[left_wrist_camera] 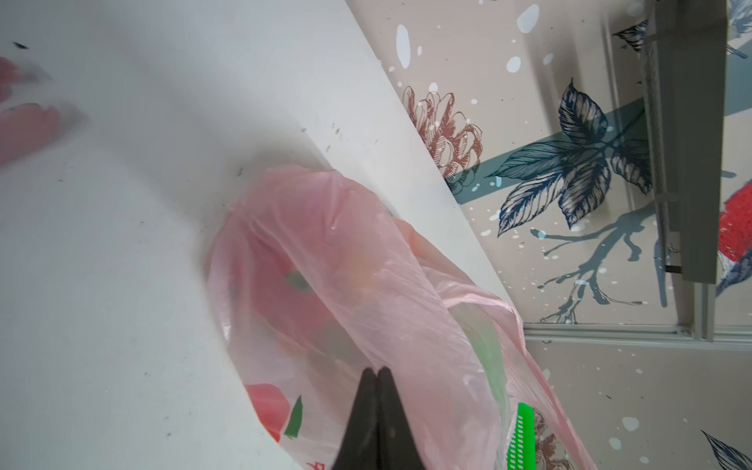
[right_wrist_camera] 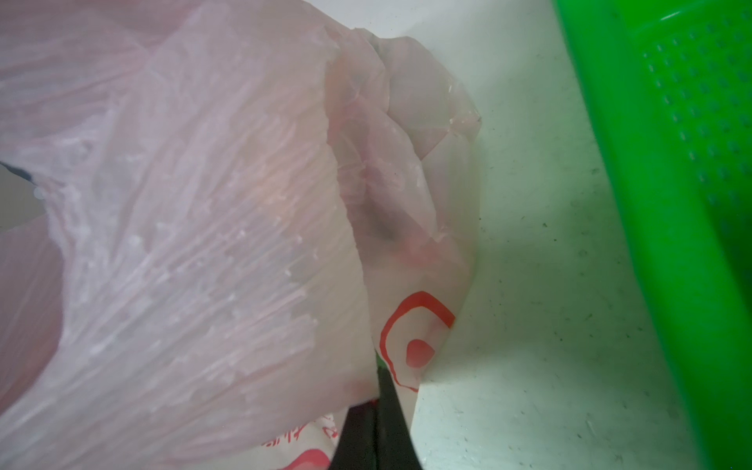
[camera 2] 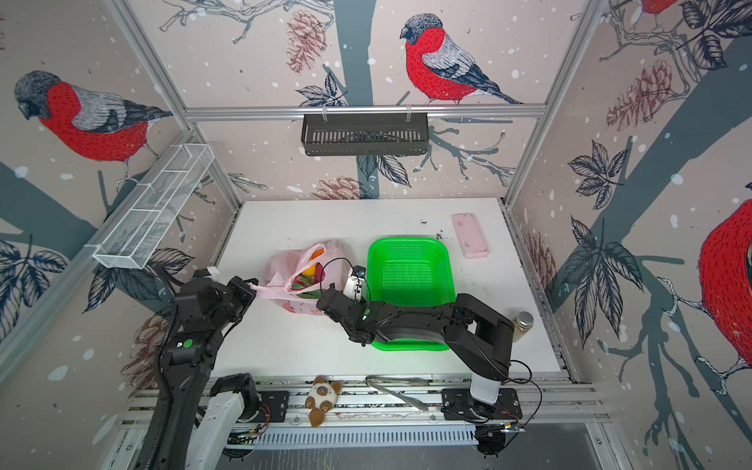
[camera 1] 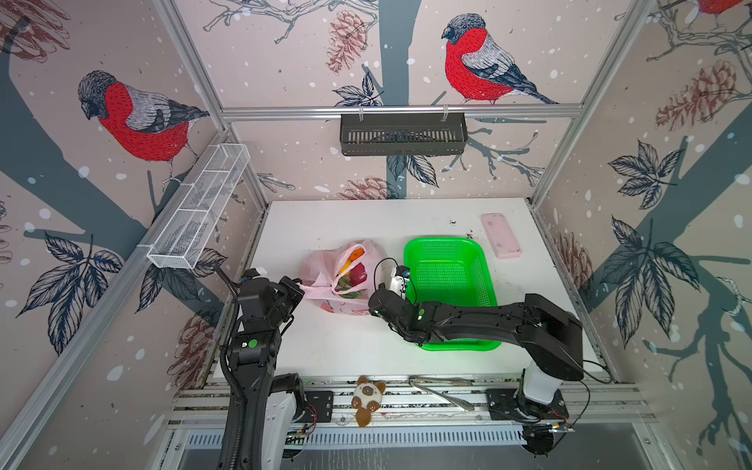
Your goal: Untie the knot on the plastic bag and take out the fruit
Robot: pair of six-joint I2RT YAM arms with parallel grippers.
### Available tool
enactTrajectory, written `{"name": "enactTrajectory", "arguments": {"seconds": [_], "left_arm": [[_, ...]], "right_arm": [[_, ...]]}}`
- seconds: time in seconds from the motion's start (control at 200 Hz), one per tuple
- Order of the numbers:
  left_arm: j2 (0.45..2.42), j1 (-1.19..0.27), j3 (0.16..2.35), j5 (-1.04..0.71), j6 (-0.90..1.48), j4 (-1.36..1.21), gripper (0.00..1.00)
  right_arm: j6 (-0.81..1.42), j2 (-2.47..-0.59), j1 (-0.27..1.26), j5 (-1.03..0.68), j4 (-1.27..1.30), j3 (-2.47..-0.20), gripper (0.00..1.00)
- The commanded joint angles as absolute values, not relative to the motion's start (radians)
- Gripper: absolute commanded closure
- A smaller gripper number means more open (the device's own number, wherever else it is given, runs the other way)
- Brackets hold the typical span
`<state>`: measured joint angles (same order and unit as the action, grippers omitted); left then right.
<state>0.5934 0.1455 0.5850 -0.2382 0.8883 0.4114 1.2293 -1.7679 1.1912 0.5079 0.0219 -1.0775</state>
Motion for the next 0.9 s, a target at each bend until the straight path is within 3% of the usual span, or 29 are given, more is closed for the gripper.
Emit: {"name": "enactTrajectory", "arguments": {"seconds": [0.0, 0.265, 0.64, 0.896], "left_arm": [[0.559, 0.146, 0.579, -0.099, 0.91, 0.446, 1.0], [0.489, 0.144, 0.533, -0.096, 0.92, 0.417, 1.0], [0.476, 0.12, 0.527, -0.106, 0.898, 0.403, 1.0], [0.472, 0.108, 0.52, -0.115, 0.897, 0.378, 1.0]], "right_arm": [[1.243, -1.78, 1.193, 0.548, 0.013, -1.056, 0.96], [1.202, -1.78, 1.195, 0.528, 0.031, -1.067, 0.9], [1.085, -1.719, 1.257, 0.632, -0.092, -1.185, 0.57], [1.006, -1.676, 1.339, 0.778, -0.214, -1.297, 0.44]]}}
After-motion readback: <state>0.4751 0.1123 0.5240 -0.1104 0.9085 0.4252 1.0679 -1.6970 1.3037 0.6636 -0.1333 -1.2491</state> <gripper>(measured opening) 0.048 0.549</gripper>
